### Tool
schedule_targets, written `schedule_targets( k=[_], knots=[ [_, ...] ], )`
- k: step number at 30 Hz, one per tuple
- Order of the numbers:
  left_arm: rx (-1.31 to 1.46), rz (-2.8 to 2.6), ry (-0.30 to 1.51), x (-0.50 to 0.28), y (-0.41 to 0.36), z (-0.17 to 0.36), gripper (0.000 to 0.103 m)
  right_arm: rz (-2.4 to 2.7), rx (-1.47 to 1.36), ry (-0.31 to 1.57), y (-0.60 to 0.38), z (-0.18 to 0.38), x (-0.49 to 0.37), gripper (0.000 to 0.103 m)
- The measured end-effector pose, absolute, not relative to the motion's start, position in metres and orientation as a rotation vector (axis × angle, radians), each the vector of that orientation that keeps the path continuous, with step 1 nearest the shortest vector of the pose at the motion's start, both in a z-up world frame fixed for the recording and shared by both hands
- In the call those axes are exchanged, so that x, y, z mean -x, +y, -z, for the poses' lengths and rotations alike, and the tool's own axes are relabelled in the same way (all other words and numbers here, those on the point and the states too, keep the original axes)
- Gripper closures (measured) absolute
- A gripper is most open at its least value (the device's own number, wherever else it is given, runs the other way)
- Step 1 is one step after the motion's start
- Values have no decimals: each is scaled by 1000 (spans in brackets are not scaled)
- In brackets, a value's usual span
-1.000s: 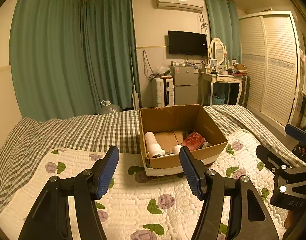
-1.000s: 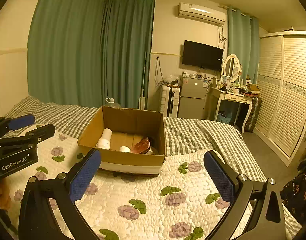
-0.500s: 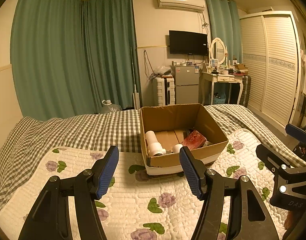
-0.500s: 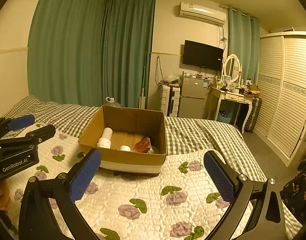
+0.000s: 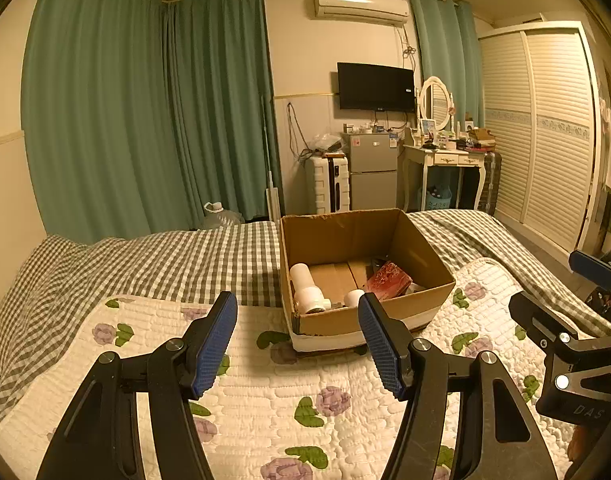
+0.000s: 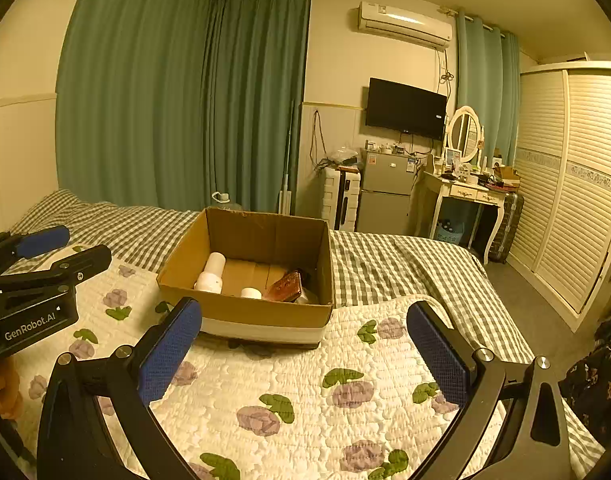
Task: Organize rigid objects
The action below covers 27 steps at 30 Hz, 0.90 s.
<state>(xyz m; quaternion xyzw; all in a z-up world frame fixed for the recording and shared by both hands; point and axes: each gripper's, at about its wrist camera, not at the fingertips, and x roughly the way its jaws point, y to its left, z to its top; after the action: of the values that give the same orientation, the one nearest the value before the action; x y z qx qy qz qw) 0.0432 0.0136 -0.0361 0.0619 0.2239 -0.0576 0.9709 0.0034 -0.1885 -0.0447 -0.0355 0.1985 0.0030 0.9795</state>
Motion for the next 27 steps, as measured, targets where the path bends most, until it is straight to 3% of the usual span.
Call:
schedule_targets(
  k=[27],
  knots=[
    [-107,95,469,-44,16,39,37,12,63,413,-192,48,-2,0]
  ],
)
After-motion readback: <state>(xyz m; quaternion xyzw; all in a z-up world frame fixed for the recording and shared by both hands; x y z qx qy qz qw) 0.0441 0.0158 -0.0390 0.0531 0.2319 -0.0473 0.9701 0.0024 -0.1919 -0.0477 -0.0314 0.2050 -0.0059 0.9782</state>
